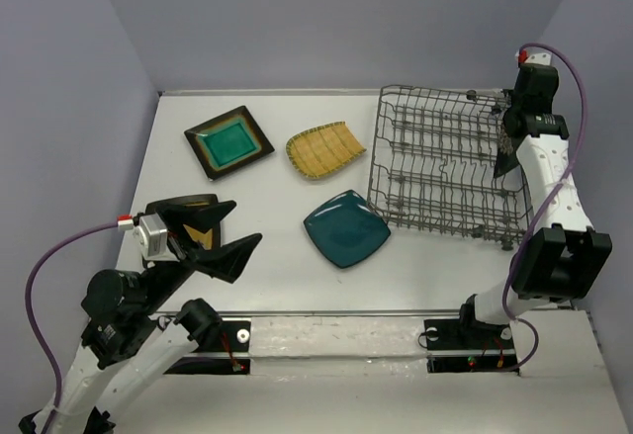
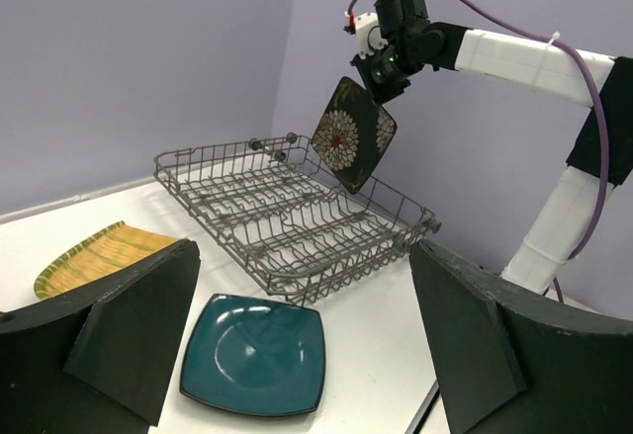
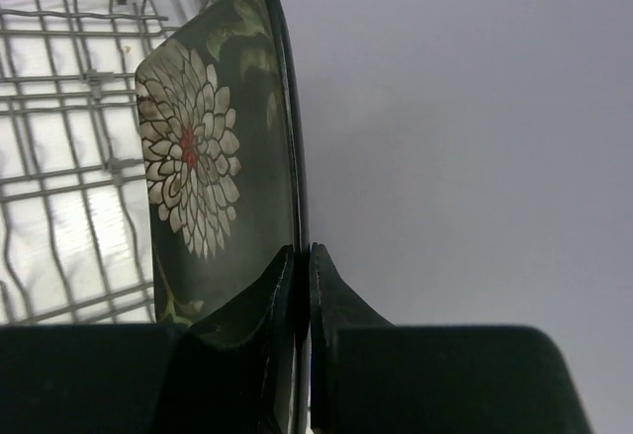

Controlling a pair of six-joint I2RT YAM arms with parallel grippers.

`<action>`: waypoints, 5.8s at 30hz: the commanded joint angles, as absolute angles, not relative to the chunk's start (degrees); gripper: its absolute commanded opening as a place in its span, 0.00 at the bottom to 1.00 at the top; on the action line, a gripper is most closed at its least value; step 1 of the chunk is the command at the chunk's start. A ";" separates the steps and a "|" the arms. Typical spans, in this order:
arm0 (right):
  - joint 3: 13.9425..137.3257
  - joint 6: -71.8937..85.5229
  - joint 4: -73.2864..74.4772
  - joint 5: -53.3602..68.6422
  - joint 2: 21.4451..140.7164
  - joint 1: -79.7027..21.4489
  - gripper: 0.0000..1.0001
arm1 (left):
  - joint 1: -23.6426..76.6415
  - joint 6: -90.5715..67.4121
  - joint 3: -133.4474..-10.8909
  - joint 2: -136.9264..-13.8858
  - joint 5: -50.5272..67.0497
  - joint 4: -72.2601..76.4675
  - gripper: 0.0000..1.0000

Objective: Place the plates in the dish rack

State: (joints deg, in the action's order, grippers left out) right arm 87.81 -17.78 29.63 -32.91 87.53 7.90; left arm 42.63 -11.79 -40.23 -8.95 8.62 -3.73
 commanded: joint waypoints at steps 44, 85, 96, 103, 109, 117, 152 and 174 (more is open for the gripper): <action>85.07 -17.06 16.96 -34.19 95.89 7.91 0.63 | 44.03 -10.72 -42.63 -11.16 5.36 -3.34 0.99; 48.61 24.43 10.46 15.02 44.13 -8.79 0.86 | 42.19 -40.08 -27.95 -73.01 1.06 23.01 0.79; 41.57 27.07 6.07 20.65 41.22 -8.79 0.84 | 38.67 -39.20 -29.71 -85.43 -2.34 32.34 0.67; 40.43 28.12 4.31 21.36 41.13 -8.79 0.83 | 36.47 -40.78 -26.02 -90.26 2.81 43.32 0.56; 39.81 29.00 3.34 21.18 41.40 -8.79 0.82 | 35.77 -40.78 -24.18 -91.50 3.87 46.93 0.06; 38.76 29.79 2.02 21.62 42.71 -8.79 0.82 | 32.35 -39.64 -18.55 -81.23 5.18 43.35 0.05; 52.56 22.59 -10.28 40.34 78.75 -26.81 0.88 | 14.77 -43.15 -32.69 -41.05 29.35 19.16 0.06; 43.42 43.74 -43.91 61.78 82.61 -28.56 0.39 | 14.33 -49.13 -38.41 -41.13 38.06 27.33 0.06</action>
State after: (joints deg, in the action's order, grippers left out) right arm 46.11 31.31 -23.59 53.41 81.82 -27.92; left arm 14.50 -44.58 -32.93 -42.52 34.22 16.95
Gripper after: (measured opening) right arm 0.527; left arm 0.110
